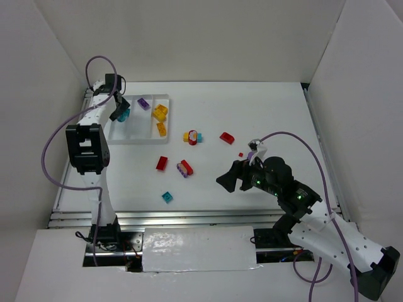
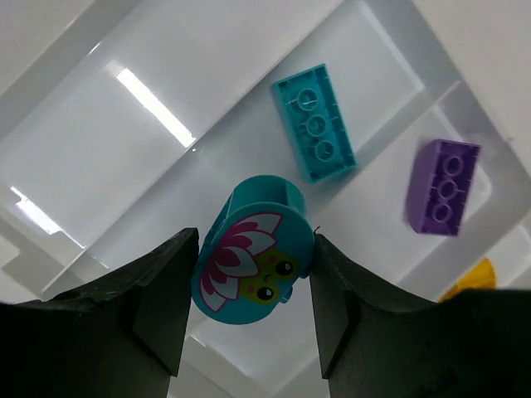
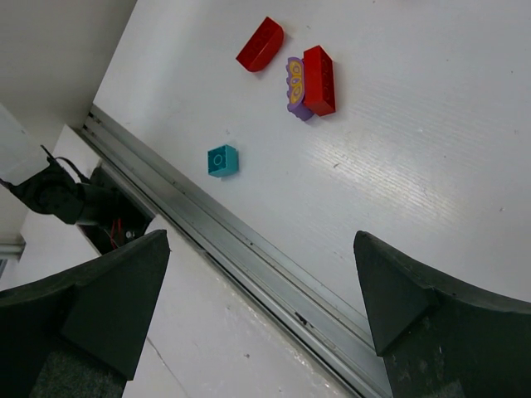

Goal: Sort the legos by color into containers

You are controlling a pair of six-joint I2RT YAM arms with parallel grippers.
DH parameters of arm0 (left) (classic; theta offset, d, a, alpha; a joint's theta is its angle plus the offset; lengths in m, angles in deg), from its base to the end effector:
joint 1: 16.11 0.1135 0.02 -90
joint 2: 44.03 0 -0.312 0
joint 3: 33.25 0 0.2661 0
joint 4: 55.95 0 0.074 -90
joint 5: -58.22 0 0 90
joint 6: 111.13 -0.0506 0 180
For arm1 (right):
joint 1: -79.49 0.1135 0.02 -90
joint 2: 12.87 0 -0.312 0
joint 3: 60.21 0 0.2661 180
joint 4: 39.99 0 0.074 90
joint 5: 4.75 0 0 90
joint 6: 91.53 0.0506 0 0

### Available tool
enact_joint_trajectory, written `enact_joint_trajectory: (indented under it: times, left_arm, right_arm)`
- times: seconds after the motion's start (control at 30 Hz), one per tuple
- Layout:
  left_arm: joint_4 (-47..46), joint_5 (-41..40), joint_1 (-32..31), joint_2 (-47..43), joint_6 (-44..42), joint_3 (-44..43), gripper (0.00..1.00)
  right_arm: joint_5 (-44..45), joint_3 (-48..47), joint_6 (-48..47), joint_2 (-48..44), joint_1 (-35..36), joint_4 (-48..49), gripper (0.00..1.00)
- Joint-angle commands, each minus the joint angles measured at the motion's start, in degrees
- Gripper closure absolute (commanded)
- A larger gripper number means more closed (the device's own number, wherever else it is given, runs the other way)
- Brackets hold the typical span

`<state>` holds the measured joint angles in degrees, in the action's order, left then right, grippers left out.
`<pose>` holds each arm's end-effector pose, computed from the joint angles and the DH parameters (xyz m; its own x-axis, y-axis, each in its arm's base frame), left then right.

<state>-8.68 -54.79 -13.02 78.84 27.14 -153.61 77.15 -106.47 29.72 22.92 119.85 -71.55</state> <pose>0.5312 0.0485 0.2718 -0.2824 -0.7032 -0.6526 -0.7698 0.5720 -0.2832 0.1054 0.0989 0.2997 -0.6190 0.1480 -0.7713 -0.4915 0.6930 0.5274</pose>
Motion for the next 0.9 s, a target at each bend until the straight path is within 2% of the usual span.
enact_joint_trajectory:
  times: [0.0, 0.1, 0.2, 0.23, 0.3, 0.37, 0.57, 0.67, 0.7, 0.73, 0.77, 0.83, 0.87]
  left_arm:
    - [2.1, 2.9, 1.1, 3.3, -0.5, -2.6, 0.96]
    - [0.6, 3.0, 1.4, 4.6, -0.8, -2.9, 0.83]
    - [0.1, 3.3, 1.5, 4.8, -1.3, -3.2, 0.55]
    - [0.2, 3.5, 1.5, 4.7, -1.3, -3.0, 0.38]
    - [0.0, 3.2, 1.5, 3.3, -1.0, -1.9, 0.24]
    - [-0.5, 3.4, 1.4, 0.8, -1.2, 0.0, 0.01]
    - [0.4, 3.0, 1.0, -9.7, -2.3, 4.8, 0.00]
    - [-3.4, 2.2, -3.0, -20.2, -5.3, 15.2, 0.00]
    - [-6.1, 0.8, -8.1, -25.6, -7.6, 21.7, 0.01]
    - [-6.7, 0.5, -10.5, -28.0, -9.0, 24.4, 0.00]
    - [-6.6, 0.0, -16.0, -30.3, -9.4, 27.2, 0.00]
    - [-7.7, -0.7, -21.4, -37.2, -7.9, 36.4, 0.00]
    - [-8.9, -0.4, -26.8, -40.0, -6.6, 40.2, 0.00]
  right_arm:
    - [-0.4, -2.5, -2.1, 0.1, 0.1, -1.3, 0.00]
    - [-0.7, -3.6, -2.5, 0.0, 0.0, -1.9, 0.00]
    - [-0.4, -4.0, -2.7, 0.1, 0.0, -2.3, 0.00]
    - [-0.5, -4.1, -2.7, 0.2, 0.0, -2.3, 0.00]
    - [-0.6, -4.1, -2.5, 0.4, 0.0, -1.9, 0.00]
    - [-0.9, -4.1, -2.2, 0.9, 0.1, -1.5, 0.00]
    - [-2.0, -3.8, -1.5, 1.3, 0.0, -0.5, 0.00]
    - [-2.0, -3.7, -1.0, 1.0, 0.0, -0.2, 0.00]
    - [-2.0, -3.7, -0.9, 0.9, 0.0, -0.2, 0.00]
    - [-1.9, -3.7, -0.8, 0.8, 0.0, -0.2, 0.00]
    - [-1.7, -3.9, -0.9, 0.6, -0.1, -0.5, 0.00]
    - [-1.6, -4.2, -0.9, -0.2, -0.1, -1.3, 0.00]
    - [-1.5, -4.3, -0.8, -0.5, -0.1, -1.8, 0.00]
